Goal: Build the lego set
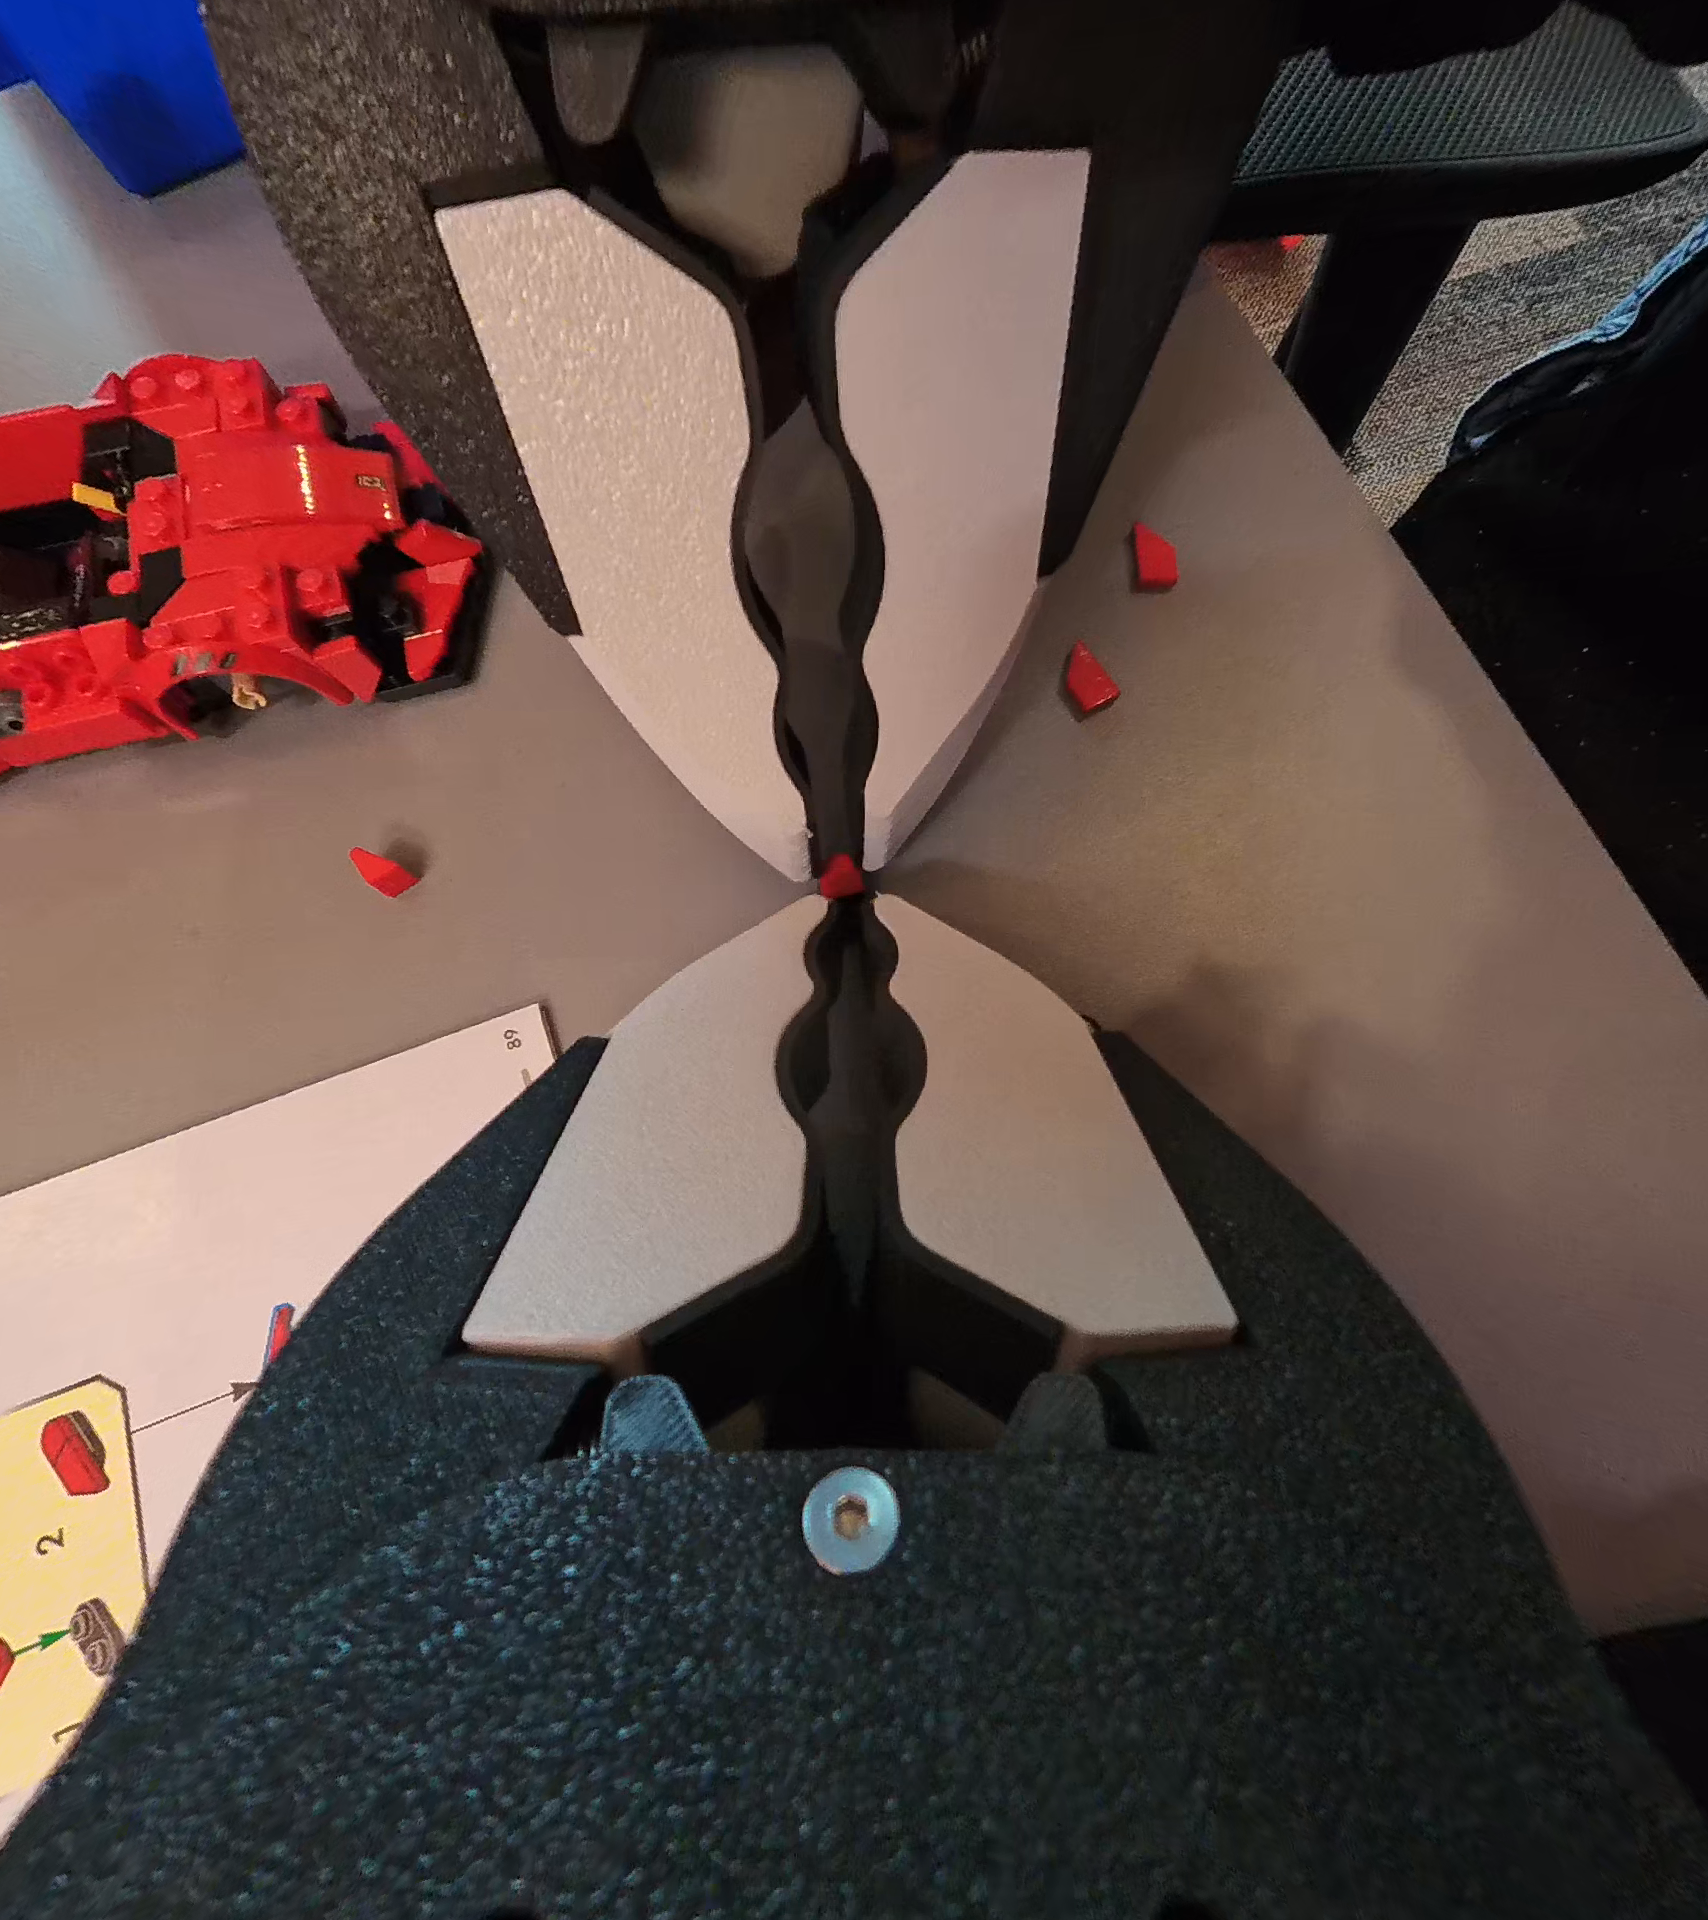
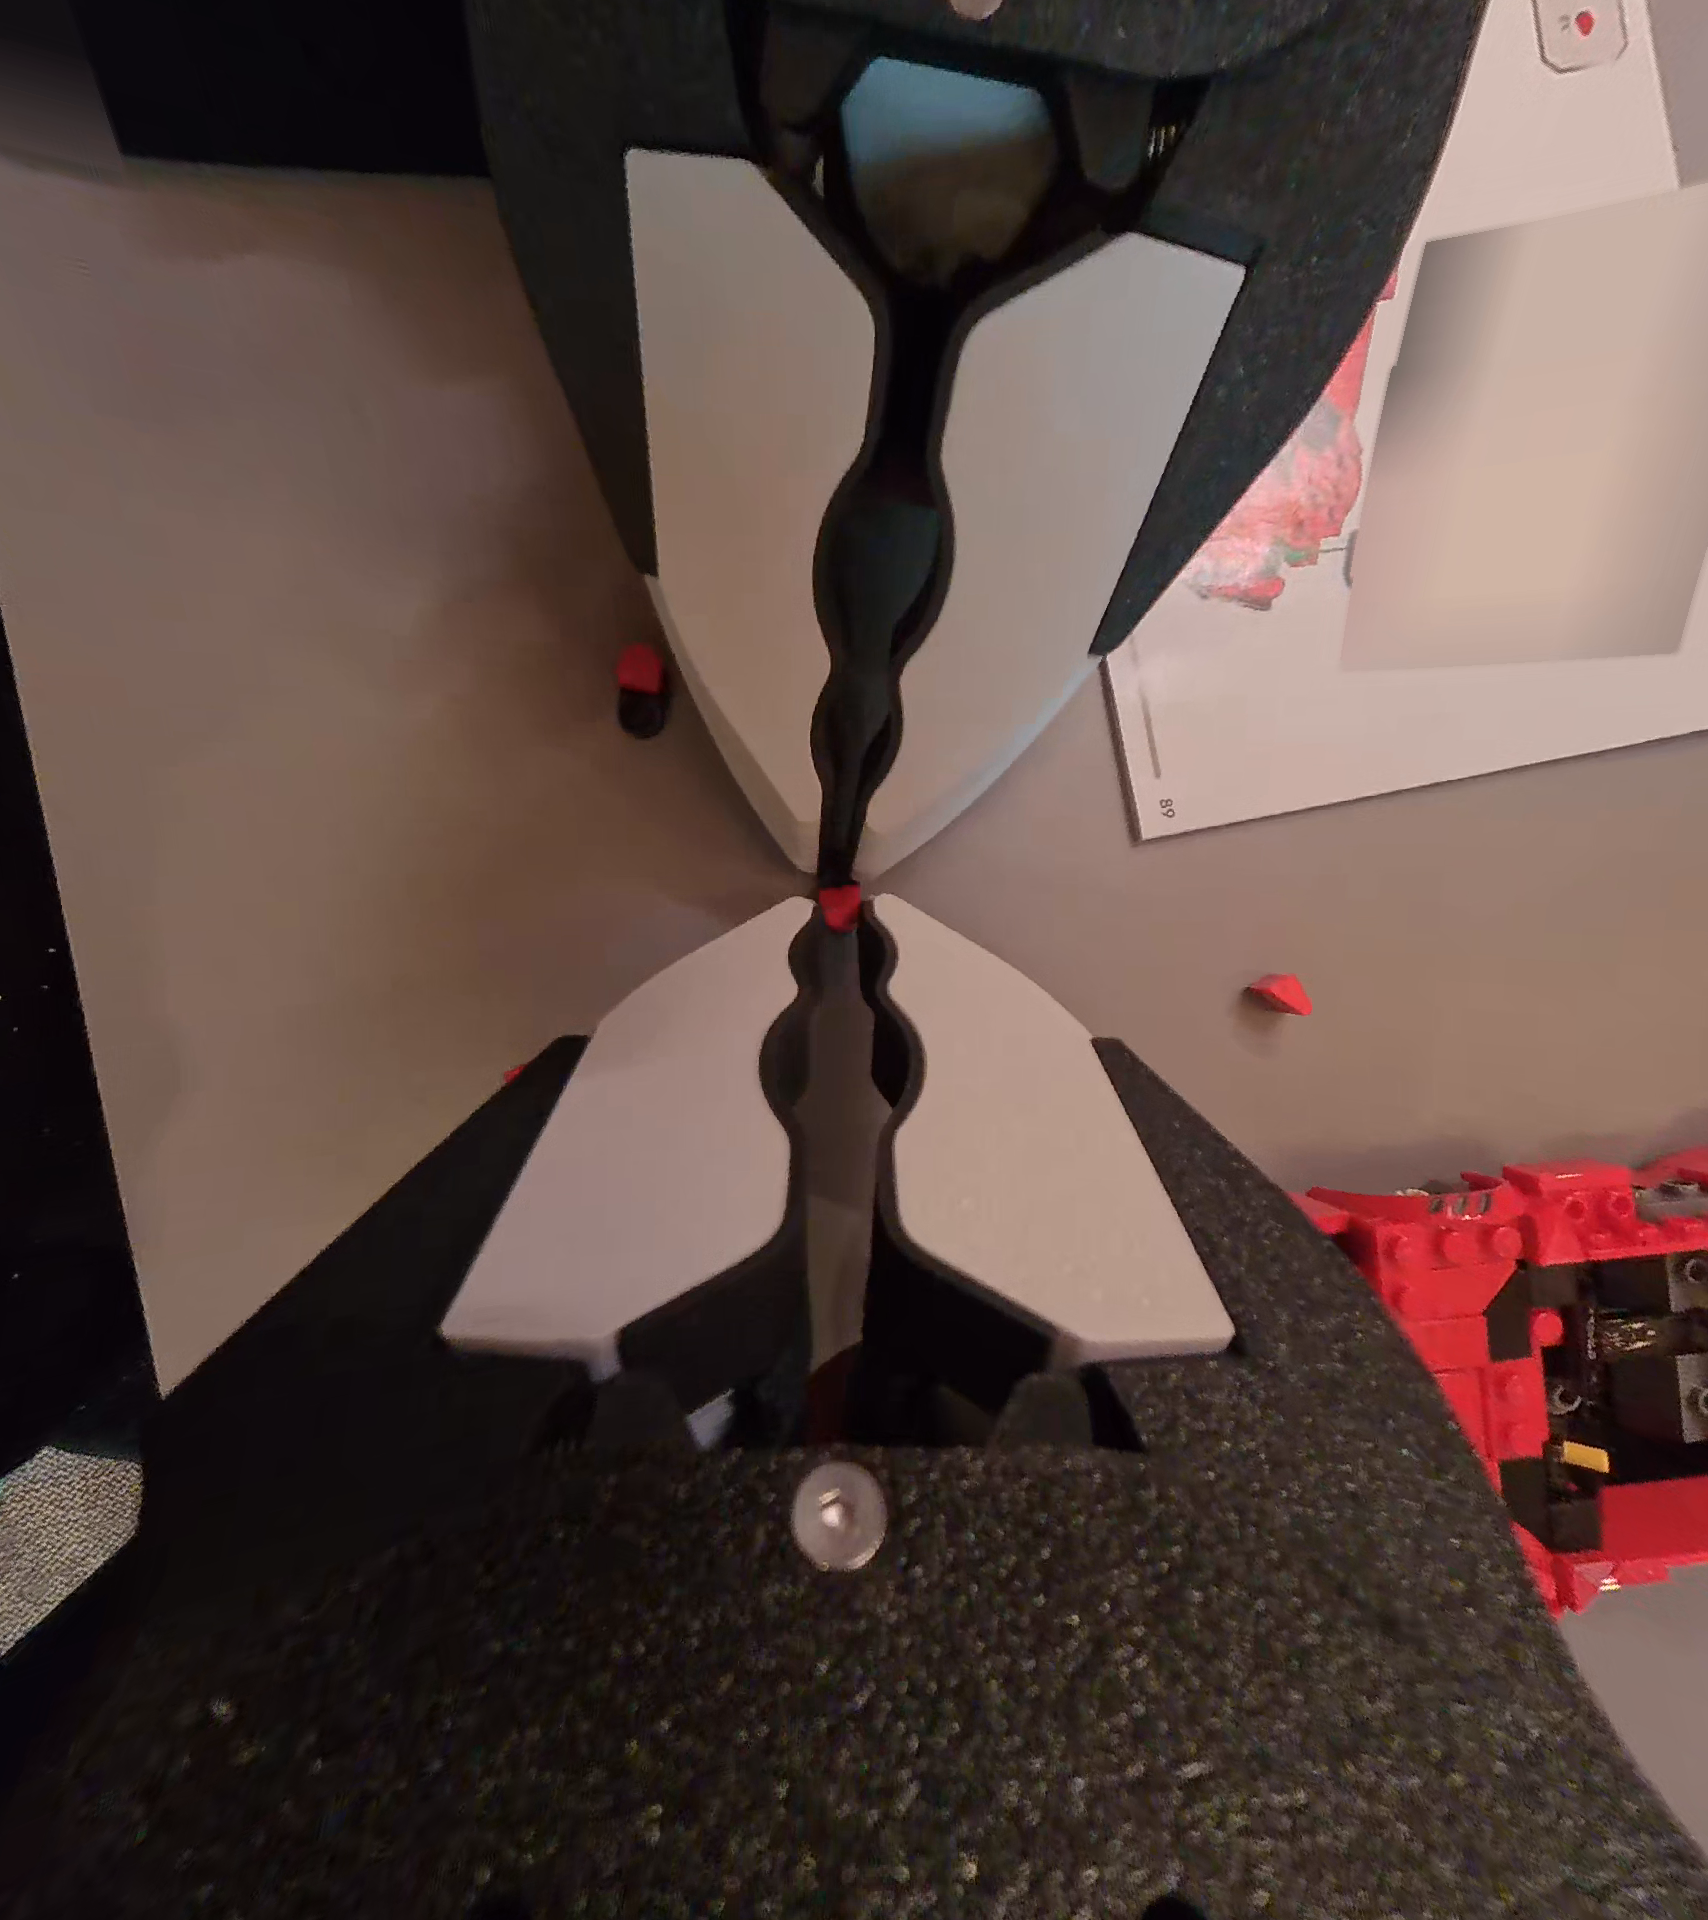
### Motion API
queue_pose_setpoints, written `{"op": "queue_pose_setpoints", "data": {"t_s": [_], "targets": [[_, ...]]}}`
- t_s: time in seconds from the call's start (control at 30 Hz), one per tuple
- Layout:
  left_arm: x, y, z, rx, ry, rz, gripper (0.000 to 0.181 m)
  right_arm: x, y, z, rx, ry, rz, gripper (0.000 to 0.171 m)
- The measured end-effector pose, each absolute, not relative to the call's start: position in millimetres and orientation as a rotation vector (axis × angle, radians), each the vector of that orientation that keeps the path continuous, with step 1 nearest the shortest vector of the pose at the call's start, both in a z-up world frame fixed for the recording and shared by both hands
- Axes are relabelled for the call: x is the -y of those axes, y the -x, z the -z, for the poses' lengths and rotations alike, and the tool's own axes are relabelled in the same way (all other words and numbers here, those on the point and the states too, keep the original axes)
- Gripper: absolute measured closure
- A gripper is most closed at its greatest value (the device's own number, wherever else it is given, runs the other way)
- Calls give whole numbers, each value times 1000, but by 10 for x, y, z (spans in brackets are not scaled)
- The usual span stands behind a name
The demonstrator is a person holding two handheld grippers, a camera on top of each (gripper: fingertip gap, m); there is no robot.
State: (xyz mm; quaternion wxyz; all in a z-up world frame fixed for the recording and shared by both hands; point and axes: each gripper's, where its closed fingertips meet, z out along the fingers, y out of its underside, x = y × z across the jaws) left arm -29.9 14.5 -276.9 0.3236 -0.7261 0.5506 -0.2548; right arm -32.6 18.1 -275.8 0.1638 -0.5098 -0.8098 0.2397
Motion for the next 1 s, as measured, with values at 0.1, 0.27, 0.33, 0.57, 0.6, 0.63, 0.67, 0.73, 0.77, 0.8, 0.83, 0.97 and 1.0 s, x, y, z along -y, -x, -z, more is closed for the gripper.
{"op": "queue_pose_setpoints", "data": {"t_s": [0.1,0.27,0.33,0.57,0.6,0.63,0.67,0.73,0.77,0.8,0.83,0.97,1.0], "targets": [[-143,297,2769,-1434,1918,682,179,-183,324,2760,2319,1454,-670,166],[-143,313,2775,-1409,1949,717,181,-185,319,2768,2344,1485,-658,166],[-143,316,2777,-1408,1950,718,181,-184,320,2770,2353,1504,-655,166],[-145,315,2779,-1405,1950,718,181,-182,316,2784,2312,1580,-797,165],[-146,315,2779,-1404,1951,719,181,-182,315,2786,2290,1588,-835,165],[-146,315,2778,-1403,1952,720,181,-180,315,2786,2264,1592,-871,165],[-145,316,2778,-1402,1952,719,181,-181,315,2789,2235,1593,-902,165],[-144,316,2779,-1400,1954,723,181,-179,312,2792,2177,1596,-956,164],[-144,316,2778,-1400,1955,724,181,-179,312,2794,2153,1598,-978,164],[-144,315,2778,-1400,1954,723,181,-180,311,2796,2136,1596,-993,164],[-145,315,2778,-1400,1954,723,181,-180,309,2798,2124,1592,-1006,164],[-134,313,2771,-1405,1953,740,181,-180,315,2794,2099,1566,-1033,164],[-134,312,2763,-1403,1949,743,181,-179,317,2793,2093,1562,-1034,164]]}}
